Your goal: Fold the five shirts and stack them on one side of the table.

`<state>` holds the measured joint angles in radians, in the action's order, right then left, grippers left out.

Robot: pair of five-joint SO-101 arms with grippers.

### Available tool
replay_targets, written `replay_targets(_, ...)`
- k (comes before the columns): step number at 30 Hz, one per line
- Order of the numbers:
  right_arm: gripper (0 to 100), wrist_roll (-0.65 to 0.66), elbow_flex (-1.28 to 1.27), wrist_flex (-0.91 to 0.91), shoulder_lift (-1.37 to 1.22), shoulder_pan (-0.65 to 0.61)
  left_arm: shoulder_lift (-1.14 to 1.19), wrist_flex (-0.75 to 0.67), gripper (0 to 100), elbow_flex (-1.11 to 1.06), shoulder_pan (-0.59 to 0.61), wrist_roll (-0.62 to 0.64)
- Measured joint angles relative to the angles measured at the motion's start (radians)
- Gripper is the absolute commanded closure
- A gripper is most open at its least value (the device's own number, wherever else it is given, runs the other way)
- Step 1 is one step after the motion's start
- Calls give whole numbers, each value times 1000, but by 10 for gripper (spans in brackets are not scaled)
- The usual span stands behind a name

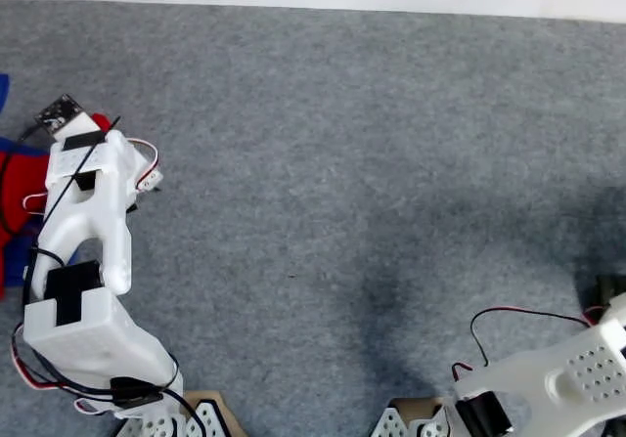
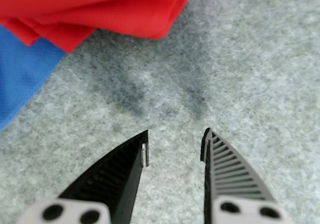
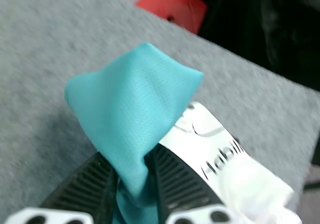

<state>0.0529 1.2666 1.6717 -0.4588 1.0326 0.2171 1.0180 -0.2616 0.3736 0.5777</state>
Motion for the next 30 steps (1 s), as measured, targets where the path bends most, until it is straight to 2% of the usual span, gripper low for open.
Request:
replay_targets(6, 991, -17, 38, -18, 0, -9, 0, 0, 814, 0, -8, 0)
replay_targets(11, 991, 8, 49, 51, 2, -8, 0, 0, 814, 0, -8, 0)
replay_targets(16, 991, 52, 49, 81, 2, 66, 0, 0, 814, 0, -8, 0)
replay_targets(23, 991, 198, -18, 81, 2, 196, 0, 0, 814, 0, -15, 0)
replay_targets(30, 991, 445, -232, 81, 2, 285, 0, 0, 814, 0, -15, 0)
